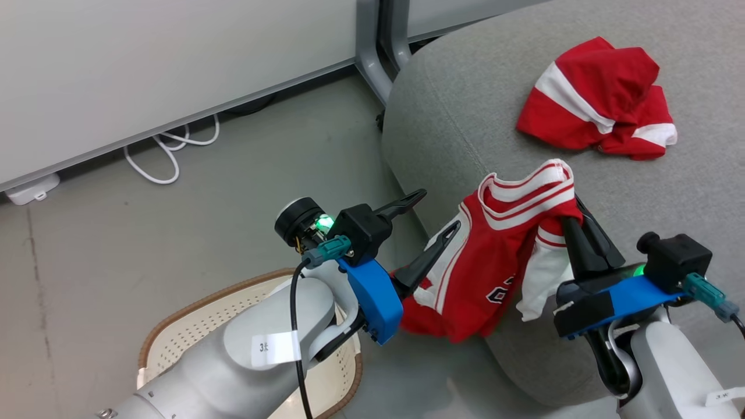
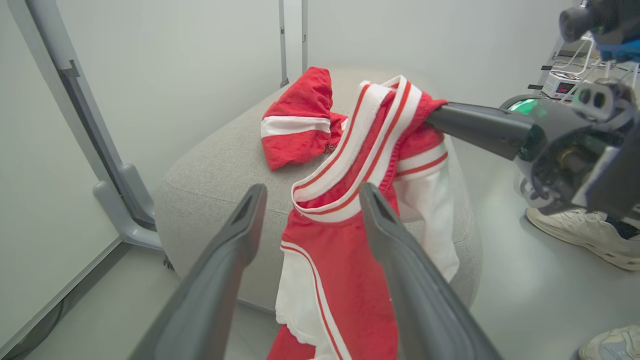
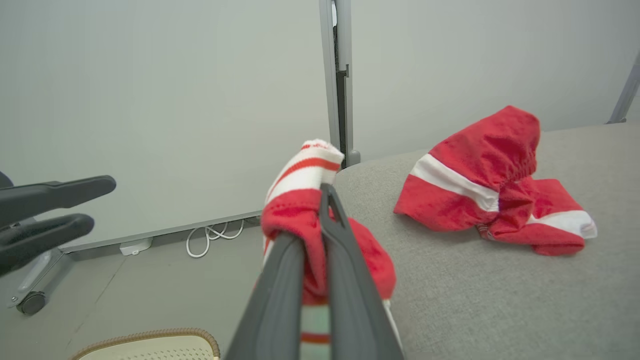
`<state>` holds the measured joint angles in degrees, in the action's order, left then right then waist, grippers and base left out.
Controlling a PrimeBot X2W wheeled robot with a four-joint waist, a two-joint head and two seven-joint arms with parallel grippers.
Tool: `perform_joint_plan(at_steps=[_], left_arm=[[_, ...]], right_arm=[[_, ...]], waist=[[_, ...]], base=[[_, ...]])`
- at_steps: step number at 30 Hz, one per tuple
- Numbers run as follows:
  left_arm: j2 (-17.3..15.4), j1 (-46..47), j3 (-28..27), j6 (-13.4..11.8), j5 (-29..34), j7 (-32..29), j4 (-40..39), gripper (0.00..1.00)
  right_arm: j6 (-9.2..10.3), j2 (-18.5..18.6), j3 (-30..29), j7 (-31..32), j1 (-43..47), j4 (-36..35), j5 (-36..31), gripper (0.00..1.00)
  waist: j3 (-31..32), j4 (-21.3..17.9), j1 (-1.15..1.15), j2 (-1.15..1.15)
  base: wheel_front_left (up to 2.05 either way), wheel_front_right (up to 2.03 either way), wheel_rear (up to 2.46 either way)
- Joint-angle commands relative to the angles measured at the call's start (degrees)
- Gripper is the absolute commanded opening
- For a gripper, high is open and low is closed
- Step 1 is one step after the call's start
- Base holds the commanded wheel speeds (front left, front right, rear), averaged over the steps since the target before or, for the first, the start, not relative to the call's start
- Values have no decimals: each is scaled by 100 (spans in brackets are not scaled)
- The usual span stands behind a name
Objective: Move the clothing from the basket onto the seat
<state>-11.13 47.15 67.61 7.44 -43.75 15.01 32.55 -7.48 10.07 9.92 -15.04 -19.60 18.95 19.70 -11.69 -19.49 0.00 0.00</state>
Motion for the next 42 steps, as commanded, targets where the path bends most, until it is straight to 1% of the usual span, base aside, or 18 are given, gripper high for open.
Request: perform_joint_plan(at_steps=[1, 8, 16, 21, 24, 30, 34, 36, 42], left_arm=[[-10, 73, 30, 5, -9, 25, -6, 100], [19, 72, 138, 5, -62, 25, 1, 100], [32, 138, 199, 5, -87, 25, -8, 100], [44, 179, 164, 5, -81, 25, -13, 100], [51, 248, 104, 5, -21, 25, -32, 100], [-44, 460, 23, 5, 151, 25, -57, 100], [-131, 677, -38, 2, 236, 23, -45, 100], [-191, 789, -59, -21, 297, 20, -41, 100], [-355, 1126, -102, -93, 466, -18, -150, 100]], right_arm=[[-3, 35, -37, -21, 63, -62, -46, 0], [-3, 19, -249, -21, 303, -203, -59, 0], [-2, -33, -332, -21, 406, -251, -85, 0], [-3, -44, -386, -21, 226, -266, -94, 0], [-2, 17, -393, -22, 0, -324, -113, 0], [-2, 200, -520, -21, -880, -456, -118, 0], [-3, 432, -818, -21, -1653, -541, -90, 0], [-2, 564, -1056, -21, -2073, -572, -26, 0], [-2, 1257, -1838, -20, -3270, -600, 42, 0]], waist=[[-34, -84, 0, 0], [-91, -264, 0, 0], [-134, -299, 0, 0], [-192, -245, 0, 0], [-319, -191, 0, 0], [-819, -66, 0, 0], [-1292, 34, 0, 0], [-1536, 69, 0, 0], [-2243, 117, 0, 0]], base=[[0, 0, 0], [0, 0, 0], [0, 0, 0], [0, 0, 0], [0, 0, 0], [0, 0, 0], [0, 0, 0], [0, 0, 0], [0, 0, 0]])
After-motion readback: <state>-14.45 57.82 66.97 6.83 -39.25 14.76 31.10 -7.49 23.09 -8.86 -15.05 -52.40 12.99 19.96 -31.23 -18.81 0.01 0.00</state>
